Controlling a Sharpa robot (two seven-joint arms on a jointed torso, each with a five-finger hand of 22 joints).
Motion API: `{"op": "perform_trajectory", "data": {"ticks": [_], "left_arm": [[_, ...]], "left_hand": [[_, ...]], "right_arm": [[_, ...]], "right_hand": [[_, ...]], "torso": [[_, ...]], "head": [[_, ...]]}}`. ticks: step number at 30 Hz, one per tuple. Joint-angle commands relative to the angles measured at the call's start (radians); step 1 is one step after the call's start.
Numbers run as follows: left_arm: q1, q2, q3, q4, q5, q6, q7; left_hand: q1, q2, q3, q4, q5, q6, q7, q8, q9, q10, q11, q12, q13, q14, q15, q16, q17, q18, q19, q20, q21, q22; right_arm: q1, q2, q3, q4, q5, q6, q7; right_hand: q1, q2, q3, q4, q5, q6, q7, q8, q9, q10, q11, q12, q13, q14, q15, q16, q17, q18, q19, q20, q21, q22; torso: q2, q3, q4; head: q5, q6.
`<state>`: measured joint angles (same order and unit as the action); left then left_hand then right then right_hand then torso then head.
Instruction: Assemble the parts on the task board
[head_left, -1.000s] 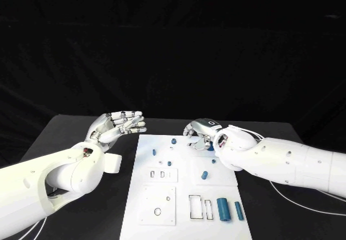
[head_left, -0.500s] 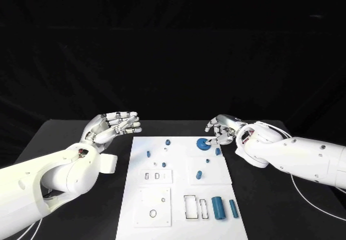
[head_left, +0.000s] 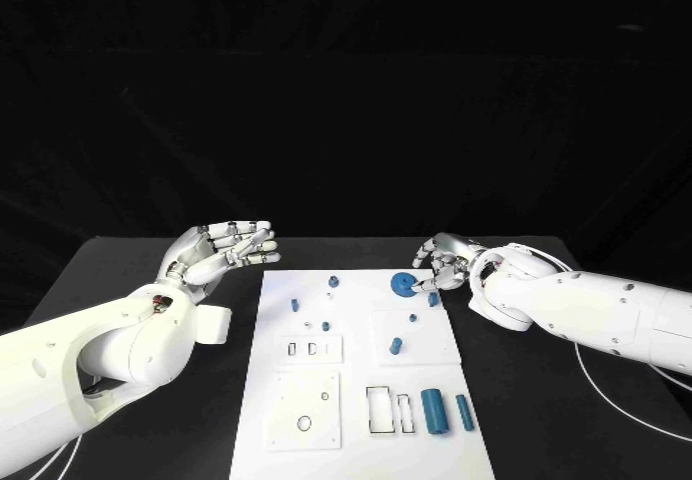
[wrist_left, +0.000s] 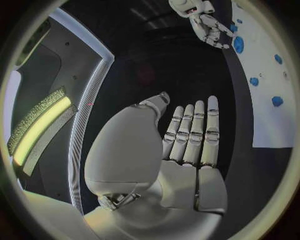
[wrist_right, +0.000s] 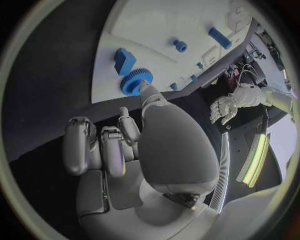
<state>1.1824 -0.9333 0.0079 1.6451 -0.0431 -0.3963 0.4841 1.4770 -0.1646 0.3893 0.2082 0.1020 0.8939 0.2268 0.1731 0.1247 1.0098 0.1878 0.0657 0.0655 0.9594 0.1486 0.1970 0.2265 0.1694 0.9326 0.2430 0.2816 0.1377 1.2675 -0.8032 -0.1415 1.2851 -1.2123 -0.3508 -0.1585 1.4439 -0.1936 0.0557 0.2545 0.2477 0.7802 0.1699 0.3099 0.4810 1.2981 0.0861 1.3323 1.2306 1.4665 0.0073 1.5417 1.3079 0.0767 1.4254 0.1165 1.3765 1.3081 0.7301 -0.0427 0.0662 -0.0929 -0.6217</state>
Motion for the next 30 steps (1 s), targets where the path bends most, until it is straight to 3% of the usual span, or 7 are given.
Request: {"op": "perform_trajectory", "data": {"ticks": [1,20,23,30], "left_arm": [[0.002,0.003,0.001,0.000,0.005,0.021,0.000],[0.002,0.004,0.001,-0.001,0.005,0.026,-0.009],[0.002,0.004,0.001,-0.001,0.005,0.026,-0.012],[0.002,0.004,0.001,-0.001,0.005,0.026,-0.016]], "left_hand": [[-0.003,-0.008,-0.001,-0.005,-0.006,-0.006,0.012,-0.005,-0.001,-0.003,0.001,-0.004,-0.001,-0.006,0.000,-0.006,0.001,0.011,0.003,0.000,0.005,0.001],[-0.005,-0.007,0.000,-0.006,-0.006,-0.009,0.013,-0.007,-0.002,-0.007,0.002,-0.004,-0.001,-0.007,0.001,-0.007,0.002,0.010,0.001,0.001,0.006,0.001],[-0.005,-0.007,0.000,-0.006,-0.006,-0.009,0.013,-0.007,-0.002,-0.007,0.002,-0.004,-0.001,-0.007,0.001,-0.007,0.002,0.010,0.001,0.001,0.006,0.001],[-0.003,-0.007,0.001,-0.009,-0.006,-0.010,0.013,-0.008,-0.002,-0.009,0.003,-0.004,-0.001,-0.008,0.001,-0.008,0.003,0.010,0.001,0.001,0.006,0.001]], "right_arm": [[-0.004,0.009,0.000,-0.008,0.033,0.040,0.023],[-0.012,0.035,0.000,-0.019,0.041,0.031,0.027],[-0.012,0.036,0.000,-0.020,0.035,0.030,0.027],[-0.012,0.042,0.000,-0.021,-0.007,0.024,0.015]], "right_hand": [[0.011,0.003,0.001,0.009,0.005,0.000,-0.002,0.009,0.002,0.014,-0.001,0.017,0.021,0.089,0.004,0.005,0.186,-0.019,0.008,-0.001,0.007,0.034],[0.027,0.028,0.035,0.031,0.023,0.050,-0.012,0.019,-0.008,0.113,-0.009,0.114,0.151,0.092,-0.002,0.012,0.205,-0.026,0.024,-0.006,0.030,0.066],[0.035,0.037,0.064,0.031,0.000,0.070,-0.016,0.015,-0.016,0.123,-0.013,0.124,0.166,0.093,-0.006,0.013,0.207,-0.026,0.025,-0.008,0.032,0.070],[0.044,0.038,0.094,0.029,-0.003,0.087,-0.019,0.010,-0.025,0.136,-0.016,0.134,0.182,0.094,-0.008,0.015,0.211,-0.027,0.028,-0.011,0.036,0.077]], "torso": [[0.001,0.0013,0.0024],[0.000,-0.0003,0.0020],[0.000,0.0000,0.0007],[0.000,0.0001,0.0009]], "head": [[0.000,-0.001],[0.006,-0.006],[0.008,-0.005],[0.010,-0.004]]}}
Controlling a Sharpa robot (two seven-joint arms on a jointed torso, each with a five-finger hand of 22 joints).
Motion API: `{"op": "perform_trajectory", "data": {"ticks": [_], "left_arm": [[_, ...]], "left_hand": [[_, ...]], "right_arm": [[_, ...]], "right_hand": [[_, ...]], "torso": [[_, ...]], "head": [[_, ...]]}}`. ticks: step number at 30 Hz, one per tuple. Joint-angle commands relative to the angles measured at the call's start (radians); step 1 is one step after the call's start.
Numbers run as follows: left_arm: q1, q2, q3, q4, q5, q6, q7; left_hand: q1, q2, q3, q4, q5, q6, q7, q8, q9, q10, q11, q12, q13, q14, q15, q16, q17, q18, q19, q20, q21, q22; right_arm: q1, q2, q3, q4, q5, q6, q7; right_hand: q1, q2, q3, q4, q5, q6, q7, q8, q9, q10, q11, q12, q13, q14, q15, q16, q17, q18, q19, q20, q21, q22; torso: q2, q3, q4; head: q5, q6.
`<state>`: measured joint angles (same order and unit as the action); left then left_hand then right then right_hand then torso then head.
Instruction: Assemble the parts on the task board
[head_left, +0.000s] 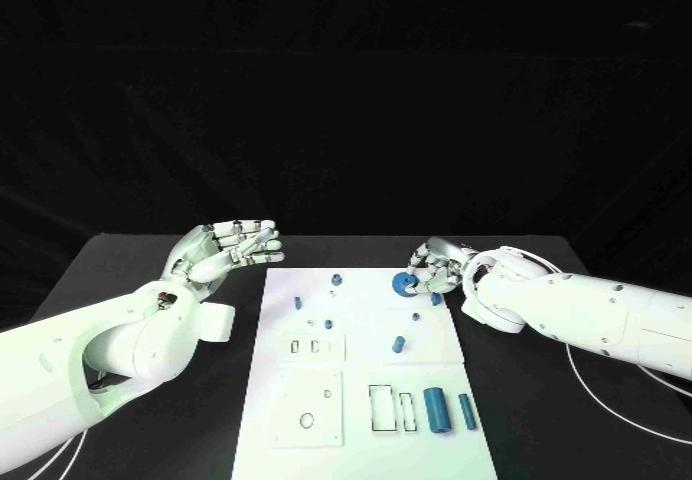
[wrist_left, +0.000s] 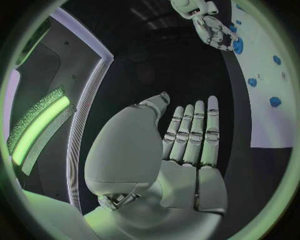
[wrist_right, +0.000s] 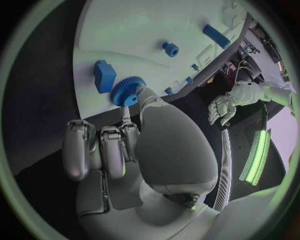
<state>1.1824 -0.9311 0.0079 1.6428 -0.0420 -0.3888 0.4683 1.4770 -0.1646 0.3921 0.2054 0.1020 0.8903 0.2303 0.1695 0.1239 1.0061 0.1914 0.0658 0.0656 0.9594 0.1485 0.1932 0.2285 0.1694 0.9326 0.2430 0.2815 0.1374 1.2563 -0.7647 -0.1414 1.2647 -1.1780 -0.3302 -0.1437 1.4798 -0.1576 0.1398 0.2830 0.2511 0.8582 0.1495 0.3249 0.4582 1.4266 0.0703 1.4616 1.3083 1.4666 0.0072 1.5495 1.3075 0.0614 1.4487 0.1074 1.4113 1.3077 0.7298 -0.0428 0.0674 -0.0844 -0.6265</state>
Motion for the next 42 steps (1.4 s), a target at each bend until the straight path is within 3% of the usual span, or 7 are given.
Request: {"op": "perform_trajectory", "data": {"ticks": [1,13,19,24,25,28,42], "left_arm": [[0.002,0.001,0.001,0.002,0.004,0.019,-0.001],[0.002,0.001,0.001,0.007,0.005,0.025,-0.008],[0.002,0.001,0.001,0.007,0.006,0.025,-0.009],[0.002,0.002,0.001,0.006,0.007,0.025,-0.010],[0.002,0.002,0.001,0.006,0.007,0.025,-0.010],[0.002,0.003,0.001,0.005,0.007,0.025,-0.010],[0.002,0.006,0.001,0.004,0.007,0.025,-0.010]], "left_hand": [[-0.002,-0.007,-0.001,-0.008,-0.006,-0.007,0.010,-0.005,-0.001,-0.006,0.000,-0.004,-0.002,-0.009,0.001,-0.004,0.001,0.010,0.000,0.001,0.006,0.002],[-0.020,-0.006,-0.007,-0.003,-0.008,-0.012,0.015,-0.009,-0.003,-0.017,0.004,-0.003,-0.001,-0.016,0.005,-0.010,0.005,0.009,-0.004,0.003,0.008,0.002],[-0.022,-0.005,-0.008,-0.002,-0.008,-0.013,0.015,-0.010,-0.003,-0.018,0.004,-0.003,-0.001,-0.016,0.005,-0.010,0.006,0.010,-0.005,0.004,0.008,0.002],[-0.025,-0.005,-0.009,-0.001,-0.009,-0.013,0.015,-0.010,-0.004,-0.019,0.004,-0.003,-0.001,-0.017,0.005,-0.010,0.007,0.010,-0.005,0.004,0.008,0.001],[-0.025,-0.005,-0.009,-0.001,-0.009,-0.014,0.016,-0.010,-0.004,-0.020,0.004,-0.003,-0.001,-0.017,0.005,-0.011,0.007,0.010,-0.006,0.004,0.008,0.001],[-0.025,-0.005,-0.009,-0.001,-0.009,-0.014,0.016,-0.010,-0.004,-0.020,0.004,-0.003,-0.001,-0.017,0.005,-0.011,0.007,0.010,-0.006,0.004,0.008,0.001],[-0.027,-0.004,-0.009,0.000,-0.008,-0.014,0.016,-0.011,-0.004,-0.021,0.005,-0.003,-0.001,-0.017,0.006,-0.011,0.008,0.010,-0.006,0.004,0.008,0.001]], "right_arm": [[-0.001,0.005,0.000,-0.001,-0.049,0.003,-0.004],[-0.007,0.015,-0.003,0.027,-0.165,-0.011,-0.056],[-0.010,0.013,-0.004,0.060,-0.220,-0.065,-0.080],[-0.011,0.011,-0.004,0.101,-0.289,-0.144,-0.097],[-0.011,0.011,-0.004,0.107,-0.300,-0.155,-0.101],[-0.011,0.011,-0.004,0.129,-0.332,-0.188,-0.113],[-0.010,0.062,-0.004,0.202,-0.396,-0.216,-0.126]], "right_hand": [[0.008,0.003,0.014,0.001,-0.007,0.010,0.001,-0.006,-0.003,0.008,-0.001,0.005,0.105,0.094,-0.008,0.007,0.212,-0.013,0.006,-0.002,0.004,0.080],[-0.016,-0.024,0.039,0.005,0.010,0.011,0.005,-0.024,-0.018,0.002,0.003,0.001,0.101,0.094,-0.006,0.007,0.212,-0.013,0.006,-0.001,0.004,0.083],[-0.027,-0.033,0.081,0.003,0.077,0.023,0.003,-0.030,-0.026,0.008,0.001,0.004,0.108,0.094,-0.007,0.008,0.215,-0.015,0.012,-0.002,0.011,0.093],[-0.034,-0.033,0.105,0.003,0.084,0.040,-0.001,-0.028,-0.027,0.018,-0.003,0.010,0.118,0.096,-0.010,0.011,0.225,-0.019,0.021,-0.003,0.023,0.108],[-0.037,-0.042,0.132,0.004,0.174,0.047,-0.003,-0.029,-0.030,0.020,-0.006,0.011,0.119,0.096,-0.013,0.011,0.226,-0.020,0.024,-0.007,0.027,0.113],[-0.047,-0.052,0.158,0.002,0.190,0.055,-0.005,-0.030,-0.032,0.025,-0.008,0.013,0.124,0.097,-0.015,0.012,0.228,-0.021,0.028,-0.008,0.031,0.119],[-0.059,-0.067,0.193,-0.002,0.206,0.064,-0.008,-0.032,-0.034,0.033,-0.011,0.017,0.132,0.092,-0.018,0.006,0.207,-0.038,0.069,-0.011,0.086,0.181]], "torso": [[0.001,-0.0001,-0.0001],[-0.001,0.0002,0.0000],[-0.001,0.0006,0.0005],[-0.001,0.0010,0.0009],[-0.001,0.0012,0.0009],[-0.001,0.0008,0.0014],[0.000,0.0005,-0.0011]], "head": [[0.001,0.000],[0.005,-0.002],[0.010,-0.003],[0.014,0.000],[0.014,0.000],[0.014,0.001],[0.024,0.002]]}}
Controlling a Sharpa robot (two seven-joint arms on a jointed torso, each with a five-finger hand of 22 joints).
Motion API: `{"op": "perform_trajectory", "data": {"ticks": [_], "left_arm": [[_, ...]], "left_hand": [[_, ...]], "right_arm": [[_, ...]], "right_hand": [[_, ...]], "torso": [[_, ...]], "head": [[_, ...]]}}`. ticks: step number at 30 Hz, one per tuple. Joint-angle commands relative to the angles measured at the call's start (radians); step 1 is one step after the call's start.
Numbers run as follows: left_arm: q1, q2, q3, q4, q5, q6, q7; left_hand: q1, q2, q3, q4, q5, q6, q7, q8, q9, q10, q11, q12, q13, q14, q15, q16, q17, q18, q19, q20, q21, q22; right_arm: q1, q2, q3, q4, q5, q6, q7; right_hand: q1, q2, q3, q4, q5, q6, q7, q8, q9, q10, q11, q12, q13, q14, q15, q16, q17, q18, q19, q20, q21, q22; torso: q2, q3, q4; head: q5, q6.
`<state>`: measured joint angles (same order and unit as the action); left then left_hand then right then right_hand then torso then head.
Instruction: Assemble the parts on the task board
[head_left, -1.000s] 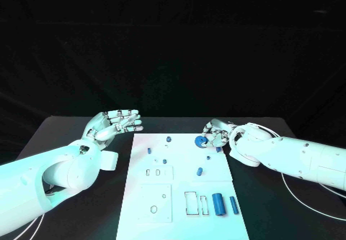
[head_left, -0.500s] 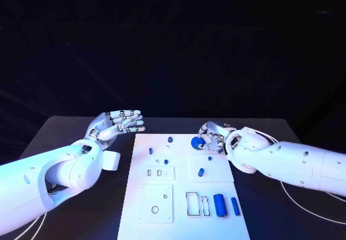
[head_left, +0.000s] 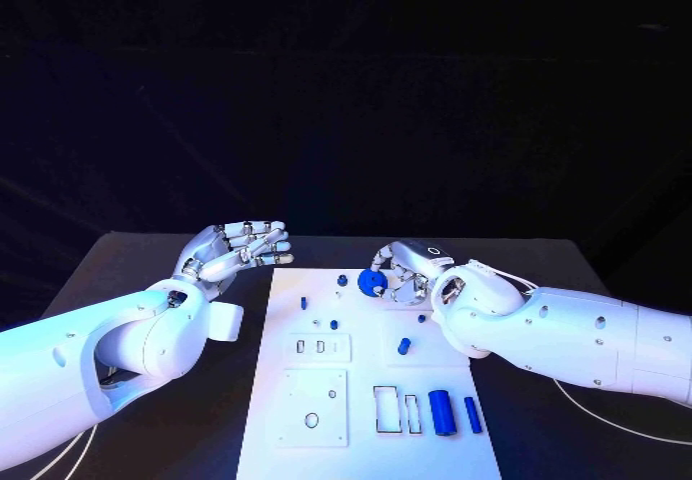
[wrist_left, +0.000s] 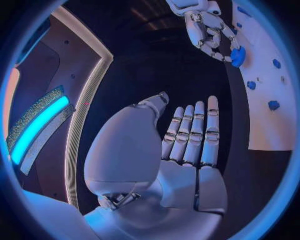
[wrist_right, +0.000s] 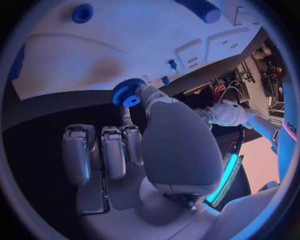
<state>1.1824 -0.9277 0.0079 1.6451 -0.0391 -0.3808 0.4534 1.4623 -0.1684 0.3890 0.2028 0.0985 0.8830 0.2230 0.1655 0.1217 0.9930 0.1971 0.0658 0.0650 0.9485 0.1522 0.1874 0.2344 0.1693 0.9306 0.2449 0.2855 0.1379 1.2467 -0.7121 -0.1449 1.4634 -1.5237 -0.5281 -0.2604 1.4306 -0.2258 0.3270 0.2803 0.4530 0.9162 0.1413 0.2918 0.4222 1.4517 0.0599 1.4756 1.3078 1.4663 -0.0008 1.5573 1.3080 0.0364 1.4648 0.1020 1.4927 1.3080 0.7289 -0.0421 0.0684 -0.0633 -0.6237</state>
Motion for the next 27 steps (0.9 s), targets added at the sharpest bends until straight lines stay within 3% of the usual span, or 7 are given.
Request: {"op": "perform_trajectory", "data": {"ticks": [1,7,13,20,27], "left_arm": [[0.002,0.003,0.001,0.002,0.004,0.017,0.005],[0.002,0.011,0.001,0.001,0.004,0.018,0.005],[0.002,0.016,0.001,-0.003,0.004,0.016,0.003],[0.002,0.017,0.001,-0.006,0.004,0.013,0.000],[0.002,0.016,0.000,-0.008,0.004,0.013,-0.001]], "left_hand": [[-0.012,0.000,-0.006,0.003,-0.005,-0.007,0.023,-0.007,-0.002,-0.008,-0.001,-0.003,-0.001,-0.006,0.002,-0.005,0.002,0.010,-0.004,0.002,0.004,0.001],[-0.012,0.000,-0.006,0.002,-0.005,-0.007,0.023,-0.007,-0.002,-0.008,-0.001,-0.003,-0.001,-0.006,0.002,-0.005,0.002,0.010,-0.004,0.003,0.004,0.001],[-0.012,0.000,-0.006,0.002,-0.005,-0.007,0.023,-0.007,-0.002,-0.008,-0.001,-0.003,-0.001,-0.006,0.002,-0.005,0.002,0.010,-0.004,0.003,0.004,0.001],[-0.012,0.001,-0.006,0.002,-0.005,-0.007,0.023,-0.007,-0.002,-0.009,-0.001,-0.003,-0.001,-0.006,0.002,-0.005,0.002,0.010,-0.005,0.003,0.004,0.001],[-0.012,0.001,-0.006,0.002,-0.005,-0.007,0.023,-0.007,-0.002,-0.009,-0.001,-0.003,-0.001,-0.006,0.002,-0.005,0.002,0.010,-0.005,0.003,0.004,0.001]], "right_arm": [[0.000,0.019,-0.001,0.001,-0.053,-0.016,-0.011],[-0.001,0.056,-0.003,-0.019,-0.063,-0.005,-0.024],[-0.006,0.099,-0.004,-0.051,-0.066,0.004,-0.027],[-0.019,0.148,-0.006,-0.093,-0.070,0.021,-0.027],[-0.023,0.179,-0.009,-0.124,-0.076,0.040,-0.028]], "right_hand": [[-0.010,0.000,0.008,0.000,0.003,0.006,0.000,0.001,0.002,0.008,-0.001,0.004,0.133,0.093,-0.010,-0.002,0.207,-0.014,0.054,-0.006,0.007,0.183],[-0.012,-0.005,0.014,-0.001,-0.001,0.006,0.000,0.000,0.002,0.009,-0.001,0.004,0.133,0.093,-0.010,-0.002,0.207,-0.014,0.056,-0.007,0.008,0.184],[-0.014,-0.008,0.018,-0.002,-0.006,0.006,0.000,-0.001,0.001,0.009,-0.001,0.004,0.133,0.093,-0.010,-0.002,0.207,-0.014,0.056,-0.007,0.009,0.185],[-0.014,-0.009,0.021,-0.003,-0.007,0.006,0.000,-0.001,0.001,0.010,-0.001,0.004,0.134,0.093,-0.010,-0.002,0.207,-0.015,0.057,-0.007,0.010,0.186],[-0.020,-0.013,0.030,-0.004,-0.020,0.006,0.001,-0.003,0.001,0.010,0.000,0.004,0.134,0.093,-0.010,-0.002,0.206,-0.015,0.057,-0.007,0.010,0.187]], "torso": [[0.001,-0.0004,-0.0020],[0.000,-0.0015,0.0028],[0.002,-0.0011,-0.0016],[0.002,-0.0009,0.0026],[0.002,-0.0016,0.0015]], "head": [[0.003,0.000],[0.005,-0.002],[0.016,0.005],[0.022,0.001],[0.026,-0.005]]}}
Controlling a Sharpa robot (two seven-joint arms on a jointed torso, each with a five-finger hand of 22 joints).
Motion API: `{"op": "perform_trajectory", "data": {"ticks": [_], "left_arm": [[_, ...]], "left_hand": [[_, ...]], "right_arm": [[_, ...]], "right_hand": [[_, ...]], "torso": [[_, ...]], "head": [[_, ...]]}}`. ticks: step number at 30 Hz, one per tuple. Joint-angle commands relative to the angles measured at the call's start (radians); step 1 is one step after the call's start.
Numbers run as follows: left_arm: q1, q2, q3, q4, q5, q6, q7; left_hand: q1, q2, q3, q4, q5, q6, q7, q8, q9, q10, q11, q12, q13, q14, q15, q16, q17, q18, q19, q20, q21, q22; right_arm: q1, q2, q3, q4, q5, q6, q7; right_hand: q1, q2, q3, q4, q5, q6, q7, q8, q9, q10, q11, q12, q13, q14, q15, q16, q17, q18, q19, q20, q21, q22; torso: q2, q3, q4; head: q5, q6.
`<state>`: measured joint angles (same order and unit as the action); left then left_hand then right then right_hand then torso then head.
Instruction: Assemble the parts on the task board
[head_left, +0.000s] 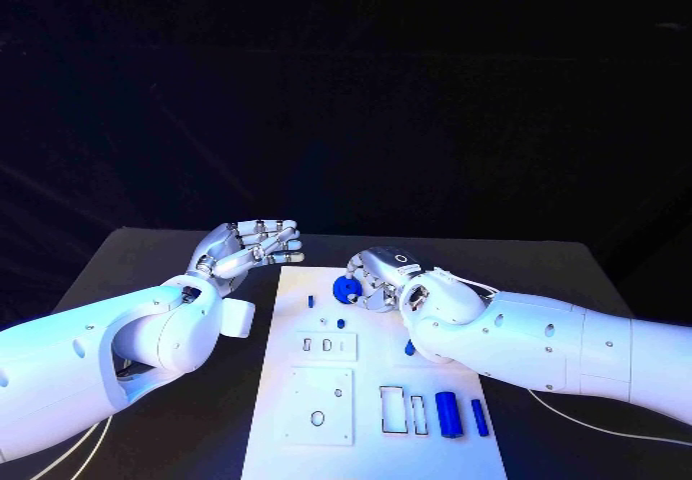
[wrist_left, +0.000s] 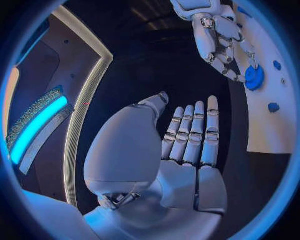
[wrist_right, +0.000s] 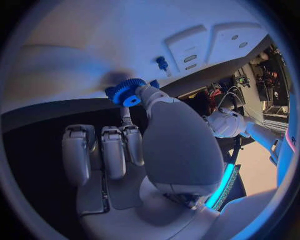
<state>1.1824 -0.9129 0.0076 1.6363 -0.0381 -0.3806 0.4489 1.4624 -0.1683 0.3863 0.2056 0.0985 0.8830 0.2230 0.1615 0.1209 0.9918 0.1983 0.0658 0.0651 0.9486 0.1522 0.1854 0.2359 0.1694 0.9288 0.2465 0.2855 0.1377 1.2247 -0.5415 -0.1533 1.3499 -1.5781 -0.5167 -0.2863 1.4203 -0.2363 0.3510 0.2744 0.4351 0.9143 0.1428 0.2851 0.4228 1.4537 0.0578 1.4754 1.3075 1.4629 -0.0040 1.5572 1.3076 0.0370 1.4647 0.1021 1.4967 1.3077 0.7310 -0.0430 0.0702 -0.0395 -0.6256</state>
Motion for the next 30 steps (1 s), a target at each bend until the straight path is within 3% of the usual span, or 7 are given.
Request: {"op": "perform_trajectory", "data": {"ticks": [1,17,22,24,26,28,30], "left_arm": [[0.002,0.001,0.001,0.001,0.003,0.013,0.003],[0.002,0.000,0.001,0.001,0.003,0.015,0.001],[0.002,0.000,0.001,0.001,0.003,0.016,0.000],[0.002,-0.001,0.001,0.001,0.003,0.016,-0.001],[0.002,-0.001,0.001,0.001,0.003,0.016,-0.001],[0.002,0.000,0.001,0.000,0.003,0.016,-0.002],[0.002,0.000,0.001,0.000,0.003,0.015,-0.002]], "left_hand": [[-0.012,0.001,-0.004,-0.001,-0.005,-0.007,0.023,-0.003,-0.001,-0.007,-0.002,-0.003,-0.001,-0.006,0.002,-0.003,0.001,0.010,-0.003,0.001,0.004,0.001],[-0.012,0.000,-0.004,-0.003,-0.005,-0.008,0.024,-0.004,-0.001,-0.009,-0.002,-0.003,-0.001,-0.007,0.002,-0.004,0.002,0.010,-0.004,0.001,0.005,0.001],[-0.012,0.000,-0.004,-0.003,-0.005,-0.008,0.024,-0.004,-0.001,-0.009,-0.002,-0.003,-0.001,-0.007,0.002,-0.004,0.002,0.010,-0.004,0.001,0.005,0.001],[-0.012,0.000,-0.004,-0.003,-0.005,-0.008,0.024,-0.004,-0.001,-0.009,-0.002,-0.003,-0.001,-0.007,0.002,-0.004,0.002,0.010,-0.004,0.001,0.005,0.001],[-0.012,0.000,-0.004,-0.003,-0.005,-0.008,0.024,-0.004,-0.001,-0.009,-0.002,-0.003,-0.001,-0.007,0.002,-0.004,0.002,0.010,-0.004,0.001,0.005,0.001],[-0.012,0.000,-0.004,-0.003,-0.005,-0.008,0.024,-0.004,-0.001,-0.009,-0.002,-0.003,-0.001,-0.007,0.002,-0.004,0.002,0.010,-0.004,0.001,0.005,0.001],[-0.012,0.000,-0.004,-0.003,-0.005,-0.008,0.024,-0.004,-0.001,-0.009,-0.002,-0.003,-0.001,-0.007,0.002,-0.004,0.002,0.010,-0.004,0.001,0.005,0.001]], "right_arm": [[-0.001,0.012,-0.001,-0.016,-0.022,0.030,-0.002],[-0.010,0.060,-0.004,-0.084,-0.021,0.061,-0.003],[-0.011,0.064,-0.005,-0.091,-0.017,0.076,0.000],[-0.011,0.064,-0.005,-0.092,-0.013,0.078,0.002],[-0.011,0.064,-0.005,-0.094,-0.007,0.079,0.006],[-0.011,0.064,-0.005,-0.094,0.001,0.082,0.010],[-0.011,0.063,-0.005,-0.094,0.007,0.086,0.014]], "right_hand": [[-0.010,-0.002,0.006,0.002,-0.003,0.008,-0.001,0.003,0.000,0.008,0.002,0.004,0.134,0.096,-0.007,-0.002,0.207,-0.015,0.057,-0.007,0.006,0.187],[-0.026,-0.012,0.018,0.002,-0.029,-0.001,0.003,-0.005,-0.003,0.002,0.005,-0.001,0.128,0.096,-0.004,-0.002,0.205,-0.015,0.057,-0.006,0.006,0.188],[-0.054,-0.028,0.015,0.003,-0.084,-0.026,0.012,-0.024,-0.009,-0.024,0.014,-0.025,0.100,0.095,0.003,-0.003,0.202,-0.014,0.054,0.001,0.002,0.185],[-0.071,-0.032,-0.002,0.006,-0.138,-0.047,0.017,-0.038,-0.013,-0.041,0.019,-0.040,0.082,0.095,0.007,-0.003,0.201,-0.014,0.053,0.005,0.000,0.184],[-0.084,-0.029,-0.023,0.010,-0.153,-0.059,0.020,-0.047,-0.015,-0.048,0.022,-0.046,0.075,0.095,0.010,-0.003,0.200,-0.014,0.052,0.008,-0.001,0.183],[-0.111,-0.014,-0.074,0.013,-0.167,-0.073,0.025,-0.061,-0.017,-0.048,0.027,-0.047,0.075,0.095,0.015,-0.003,0.202,-0.014,0.053,0.012,-0.002,0.184],[-0.137,0.006,-0.108,0.016,-0.153,-0.068,0.025,-0.063,-0.017,-0.046,0.028,-0.045,0.078,0.095,0.016,-0.003,0.202,-0.014,0.054,0.014,0.000,0.187]], "torso": [[0.000,-0.0006,-0.0017],[-0.001,0.0000,-0.0007],[0.000,0.0001,-0.0035],[0.000,0.0003,-0.0037],[0.000,0.0002,-0.0032],[0.000,0.0003,-0.0035],[0.000,0.0005,-0.0031]], "head": [[0.003,-0.004],[0.001,-0.006],[0.002,-0.005],[0.001,-0.005],[-0.001,-0.004],[-0.001,-0.004],[-0.001,-0.004]]}}
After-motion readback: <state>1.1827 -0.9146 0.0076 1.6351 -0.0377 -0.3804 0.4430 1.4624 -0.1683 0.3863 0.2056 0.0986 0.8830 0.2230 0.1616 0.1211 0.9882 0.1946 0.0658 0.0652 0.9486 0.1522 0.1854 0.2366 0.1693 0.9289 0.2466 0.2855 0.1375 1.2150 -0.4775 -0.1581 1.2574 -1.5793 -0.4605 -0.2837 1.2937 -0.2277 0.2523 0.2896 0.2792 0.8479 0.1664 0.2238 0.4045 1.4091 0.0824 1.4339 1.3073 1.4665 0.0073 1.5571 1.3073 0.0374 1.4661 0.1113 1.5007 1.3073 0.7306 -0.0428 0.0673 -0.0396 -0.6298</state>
